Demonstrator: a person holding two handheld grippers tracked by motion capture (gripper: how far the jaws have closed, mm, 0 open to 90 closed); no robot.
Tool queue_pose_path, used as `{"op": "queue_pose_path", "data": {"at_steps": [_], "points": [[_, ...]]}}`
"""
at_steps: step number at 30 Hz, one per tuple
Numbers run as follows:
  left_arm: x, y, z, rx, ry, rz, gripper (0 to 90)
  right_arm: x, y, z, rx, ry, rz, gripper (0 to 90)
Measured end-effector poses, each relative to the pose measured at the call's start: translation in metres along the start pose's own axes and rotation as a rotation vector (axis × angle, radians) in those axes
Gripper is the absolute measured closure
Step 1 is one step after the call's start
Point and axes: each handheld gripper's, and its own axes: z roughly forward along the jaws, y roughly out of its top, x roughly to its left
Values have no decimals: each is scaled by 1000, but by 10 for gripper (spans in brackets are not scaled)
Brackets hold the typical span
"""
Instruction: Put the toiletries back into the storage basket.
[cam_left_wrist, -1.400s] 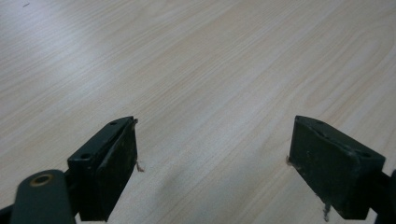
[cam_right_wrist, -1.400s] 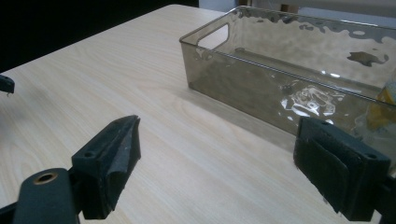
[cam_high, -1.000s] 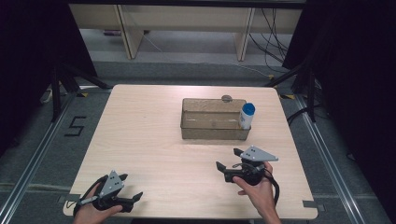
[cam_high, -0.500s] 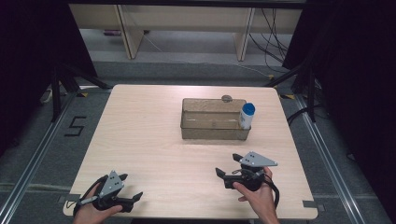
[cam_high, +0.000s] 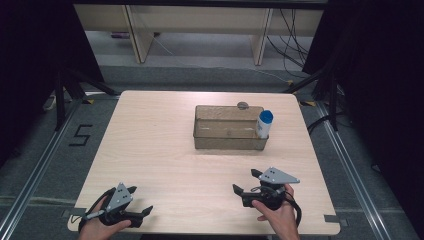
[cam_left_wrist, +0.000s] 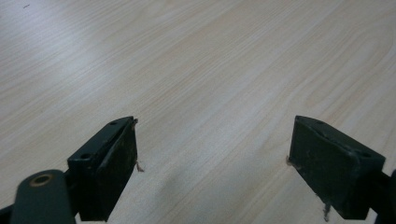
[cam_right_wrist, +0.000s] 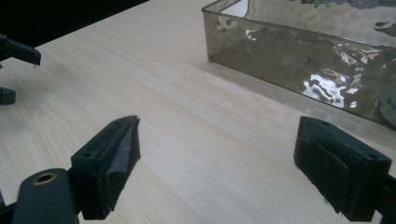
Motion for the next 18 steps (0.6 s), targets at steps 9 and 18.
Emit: {"op": "queue_pose_path", "data": {"at_steps": [9,18], "points": [[0,0,0,-2,-1,1,148,4,-10,-4,12,-6,-21,156],[-1,0,0,-1,-4,-5,148,7,-17,-10,29,7,-14,155]]}}
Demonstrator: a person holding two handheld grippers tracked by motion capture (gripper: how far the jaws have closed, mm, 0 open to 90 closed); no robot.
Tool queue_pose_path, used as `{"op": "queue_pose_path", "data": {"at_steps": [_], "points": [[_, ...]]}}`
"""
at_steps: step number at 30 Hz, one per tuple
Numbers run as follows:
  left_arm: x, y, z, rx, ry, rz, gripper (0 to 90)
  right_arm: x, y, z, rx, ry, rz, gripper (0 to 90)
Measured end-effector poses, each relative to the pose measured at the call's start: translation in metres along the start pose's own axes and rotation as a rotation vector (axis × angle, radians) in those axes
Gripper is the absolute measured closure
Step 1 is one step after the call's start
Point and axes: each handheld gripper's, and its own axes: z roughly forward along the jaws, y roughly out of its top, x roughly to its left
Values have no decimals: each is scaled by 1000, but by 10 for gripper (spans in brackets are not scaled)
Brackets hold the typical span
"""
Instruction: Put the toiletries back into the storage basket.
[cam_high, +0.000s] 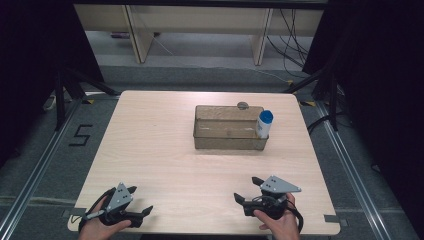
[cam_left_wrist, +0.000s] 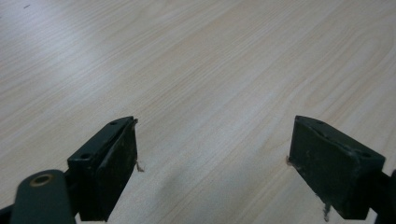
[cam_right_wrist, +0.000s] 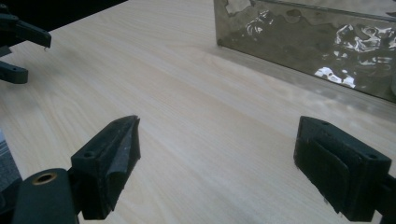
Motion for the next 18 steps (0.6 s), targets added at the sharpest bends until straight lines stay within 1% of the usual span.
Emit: {"op": "queue_pose_path", "data": {"at_steps": [1,2,3,4,5,6,7,8,9,10,11,12,14,15,16,17,18], "points": [[0,0,0,1,-1,1,148,4,-1,-1,22,11,54,156],[0,0,1,-3,1,2,148,2,-1,0,3,13,7,155],[0,0,1,-3,-1,2,148,4,-2,0,6,19,28,155],[0,0,0,3,-3,5,148,5,-3,-2,22,15,40,156],[0,0,0,-1,2,0,148,2,-3,-1,12,13,-2,155],[0,0,0,-1,1,0,148,4,-4,-2,18,13,11,156],[0,0,0,3,3,4,148,4,-5,-2,26,20,11,155],[0,0,0,5,8,-1,148,6,-5,-4,37,6,31,156],[0,0,0,5,7,-2,148,5,-6,-4,27,14,5,156],[0,0,0,5,7,-2,148,6,-6,-4,30,17,17,156],[0,0,0,3,8,-1,148,8,-7,-6,48,13,39,156],[0,0,0,1,0,-6,148,6,-7,-6,34,9,0,156],[0,0,0,4,2,-2,148,6,-8,-7,39,6,1,156],[-1,0,0,4,2,-3,148,7,-9,-7,43,16,7,156],[0,0,0,4,2,-3,148,8,-10,-8,52,12,27,156],[0,0,0,5,1,-3,148,8,-10,-9,62,4,21,155],[0,0,0,2,0,-4,148,8,-11,-8,55,3,9,156]]}}
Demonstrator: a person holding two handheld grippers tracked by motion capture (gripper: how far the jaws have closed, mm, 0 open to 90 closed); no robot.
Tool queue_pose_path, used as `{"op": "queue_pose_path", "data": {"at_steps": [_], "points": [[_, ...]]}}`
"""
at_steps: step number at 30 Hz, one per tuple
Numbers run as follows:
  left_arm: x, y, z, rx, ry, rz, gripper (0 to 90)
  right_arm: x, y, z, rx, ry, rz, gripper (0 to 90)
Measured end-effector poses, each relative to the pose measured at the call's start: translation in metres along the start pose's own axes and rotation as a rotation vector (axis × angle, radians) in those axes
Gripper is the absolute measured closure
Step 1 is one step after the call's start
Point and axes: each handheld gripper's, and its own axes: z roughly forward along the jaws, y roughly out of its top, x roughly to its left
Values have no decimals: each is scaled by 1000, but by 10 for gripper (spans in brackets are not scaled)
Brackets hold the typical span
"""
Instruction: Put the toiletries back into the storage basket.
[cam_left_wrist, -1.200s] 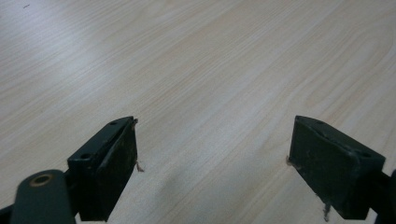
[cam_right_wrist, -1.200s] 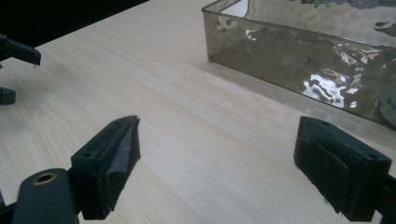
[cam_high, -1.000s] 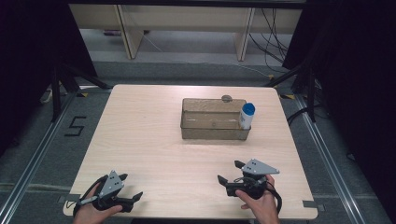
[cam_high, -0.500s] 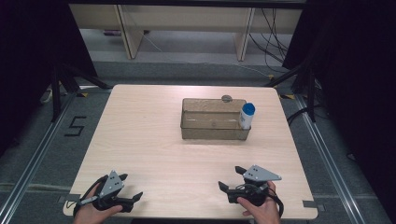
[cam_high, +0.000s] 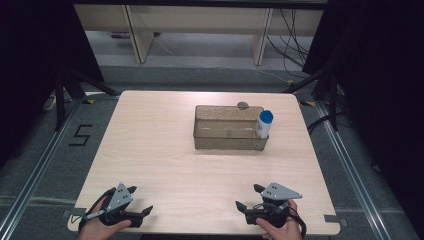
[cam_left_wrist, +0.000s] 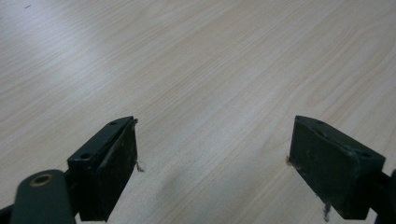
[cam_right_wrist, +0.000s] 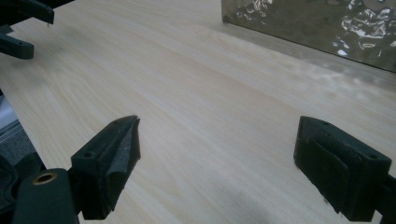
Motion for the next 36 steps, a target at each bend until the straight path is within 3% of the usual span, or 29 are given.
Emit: {"op": "queue_pose_path", "data": {"at_steps": [1,2,4,7,8,9,12,13,15,16,17,20,22,23,25,26,29,32,33,34,36], "points": [[0,0,0,1,3,-1,148,1,-1,0,4,5,15,156],[0,0,0,1,1,0,148,0,-1,-1,1,-1,-9,156],[0,0,0,2,3,2,148,2,-2,-2,23,-2,14,156],[0,0,0,4,7,3,148,1,-4,-3,21,-6,-19,156],[1,0,0,5,7,13,148,4,-5,-4,33,-9,21,156],[1,0,0,5,6,12,148,3,-5,-5,30,-19,-14,156],[1,0,0,5,7,13,148,4,-6,-6,37,-19,-27,156],[1,0,0,4,1,11,148,7,-8,-7,51,-19,18,156],[1,0,0,2,5,10,148,5,-9,-7,50,-1,-7,156],[0,0,0,-1,3,5,148,6,-9,-8,57,-9,9,156],[1,0,0,2,2,9,148,5,-10,-9,52,-26,-18,156],[1,0,1,6,5,12,148,7,-11,-10,48,-21,-12,156],[1,0,1,2,3,12,148,9,-12,-12,66,-9,17,156],[1,0,1,-1,15,12,148,7,-13,-13,58,-21,-16,156],[0,0,0,0,1,-3,148,10,-14,-15,79,-22,24,156],[0,0,0,2,9,0,148,8,-15,-14,66,-21,-13,156],[0,0,0,3,9,-1,148,7,-16,-16,67,-30,-13,156],[0,0,0,3,10,-2,148,9,-17,-17,68,-26,28,156],[0,0,0,3,2,1,148,5,-17,-17,58,-40,-22,156],[0,0,0,2,3,-2,148,7,-17,-18,64,-38,10,156],[0,0,0,4,5,1,148,5,-17,-19,65,-45,-9,156]]}}
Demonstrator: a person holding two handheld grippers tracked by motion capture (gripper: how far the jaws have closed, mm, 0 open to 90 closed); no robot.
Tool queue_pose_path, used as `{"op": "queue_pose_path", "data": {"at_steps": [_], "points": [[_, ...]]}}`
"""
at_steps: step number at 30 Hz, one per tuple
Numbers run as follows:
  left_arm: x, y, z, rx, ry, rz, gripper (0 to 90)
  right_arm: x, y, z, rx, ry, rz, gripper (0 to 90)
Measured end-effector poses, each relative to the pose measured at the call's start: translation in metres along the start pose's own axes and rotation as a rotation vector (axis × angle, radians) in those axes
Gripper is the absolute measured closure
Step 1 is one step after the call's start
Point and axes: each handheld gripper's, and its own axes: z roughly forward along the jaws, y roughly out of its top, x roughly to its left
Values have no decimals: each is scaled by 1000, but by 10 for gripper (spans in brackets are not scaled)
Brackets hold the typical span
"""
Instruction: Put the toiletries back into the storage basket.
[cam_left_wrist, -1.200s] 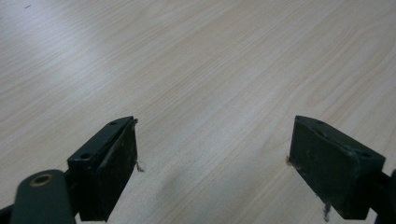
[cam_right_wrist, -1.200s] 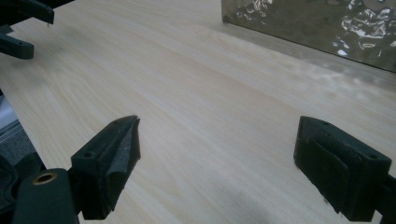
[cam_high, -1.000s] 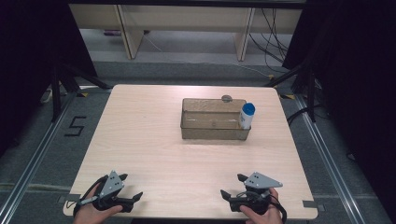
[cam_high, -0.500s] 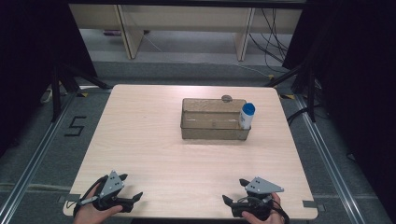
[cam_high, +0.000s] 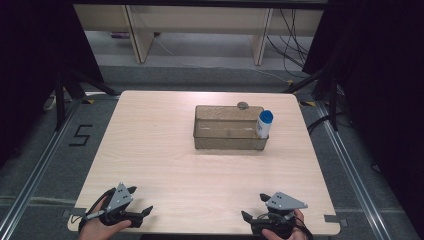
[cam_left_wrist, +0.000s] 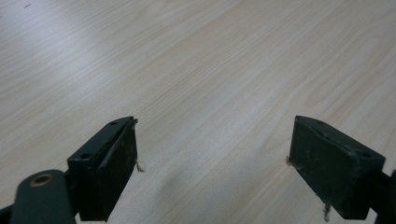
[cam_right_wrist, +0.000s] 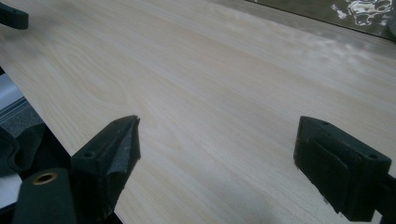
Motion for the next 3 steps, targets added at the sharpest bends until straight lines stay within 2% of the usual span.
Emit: {"op": "queue_pose_path", "data": {"at_steps": [3], "points": [[0,0,0,-1,-3,-3,148,0,0,0,4,5,5,156]]}}
